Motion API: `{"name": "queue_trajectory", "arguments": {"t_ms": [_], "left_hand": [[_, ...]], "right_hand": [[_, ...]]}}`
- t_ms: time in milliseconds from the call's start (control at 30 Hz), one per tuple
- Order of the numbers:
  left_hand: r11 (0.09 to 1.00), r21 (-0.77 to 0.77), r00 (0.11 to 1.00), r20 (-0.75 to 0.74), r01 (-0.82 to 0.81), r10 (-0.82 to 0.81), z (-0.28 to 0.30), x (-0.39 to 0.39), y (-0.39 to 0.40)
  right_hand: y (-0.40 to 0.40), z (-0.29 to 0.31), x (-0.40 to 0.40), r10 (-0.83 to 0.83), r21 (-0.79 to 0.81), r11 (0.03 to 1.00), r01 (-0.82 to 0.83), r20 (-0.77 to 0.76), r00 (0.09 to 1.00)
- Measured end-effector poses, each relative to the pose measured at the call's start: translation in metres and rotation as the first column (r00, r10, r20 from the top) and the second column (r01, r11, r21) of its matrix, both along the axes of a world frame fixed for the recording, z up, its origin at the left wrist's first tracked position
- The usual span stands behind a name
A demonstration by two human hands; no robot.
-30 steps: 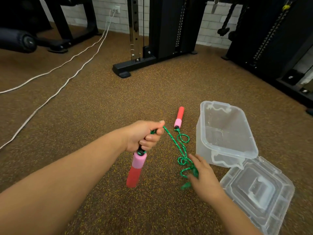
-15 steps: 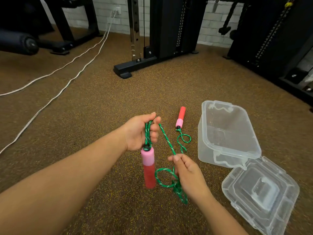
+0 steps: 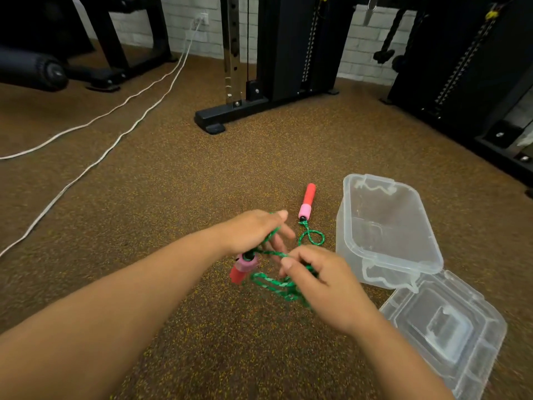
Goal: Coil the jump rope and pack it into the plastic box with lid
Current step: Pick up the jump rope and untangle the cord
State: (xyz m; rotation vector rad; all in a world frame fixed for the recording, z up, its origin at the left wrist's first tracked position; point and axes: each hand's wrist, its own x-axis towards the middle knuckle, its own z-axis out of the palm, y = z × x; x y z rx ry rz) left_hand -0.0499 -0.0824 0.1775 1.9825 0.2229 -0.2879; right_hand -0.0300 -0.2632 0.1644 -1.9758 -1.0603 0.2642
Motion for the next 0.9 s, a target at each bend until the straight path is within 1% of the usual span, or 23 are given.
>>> {"name": "queue_trajectory", "arguments": {"t_ms": [67,167,233,300,367,467,533,567,667,733,800,900], "left_hand": [[0.994,0.083,0.997,-0.023,0.075,-0.073,0.004,-0.004,-0.001],[0.97,0.217,0.993,-0.057,0.11,-0.1,0.007,-0.002,-0.002],[0.925,0.361,0.992,-0.045,0.123,-0.114,0.006,0.0,-0.003],[0.895,0.433,0.994,-0.021,0.108,-0.11,0.005,0.001,-0.004],[0.916,0.394,0.997,-0.011,0.072,-0.074,0.005,0.002,-0.003],[0.963,0.268,1.0,-0.019,0.021,-0.017,0.003,0.004,0.0],[0.979,0.202,0.999,-0.036,-0.001,0.008,0.001,0.006,0.003],[0.983,0.183,0.999,-0.043,-0.004,0.012,-0.001,0.007,0.005],[0.986,0.164,0.997,-0.07,-0.01,0.021,-0.002,0.007,0.009],[0.981,0.192,0.996,-0.08,-0.014,0.03,-0.001,0.006,0.01],[0.975,0.224,0.997,-0.078,-0.013,0.031,0.001,0.005,0.008],[0.962,0.274,0.997,-0.07,-0.017,0.037,0.004,0.004,0.007]], "right_hand": [[-0.004,0.002,0.01,-0.025,0.006,1.0,0.025,-0.035,0.999],[-0.01,-0.005,0.02,-0.071,-0.013,0.997,0.07,-0.126,0.989],[-0.011,-0.011,0.021,-0.097,0.017,0.994,0.104,-0.252,0.963],[-0.012,-0.016,0.019,-0.073,0.083,0.989,0.121,-0.434,0.898],[-0.015,-0.02,0.018,-0.038,0.094,0.989,0.112,-0.573,0.819],[-0.019,-0.024,0.013,0.003,0.064,0.996,0.056,-0.683,0.731],[-0.019,-0.024,0.011,0.02,0.048,0.999,0.02,-0.71,0.703],[-0.019,-0.024,0.011,0.005,0.035,0.999,0.028,-0.713,0.701],[-0.021,-0.02,0.013,-0.072,0.022,0.992,0.126,-0.717,0.694],[-0.022,-0.014,0.014,-0.113,0.037,0.979,0.198,-0.712,0.693],[-0.019,-0.013,0.016,-0.155,0.053,0.966,0.251,-0.659,0.736],[-0.014,-0.018,0.017,-0.144,0.111,0.958,0.265,-0.614,0.776]]}}
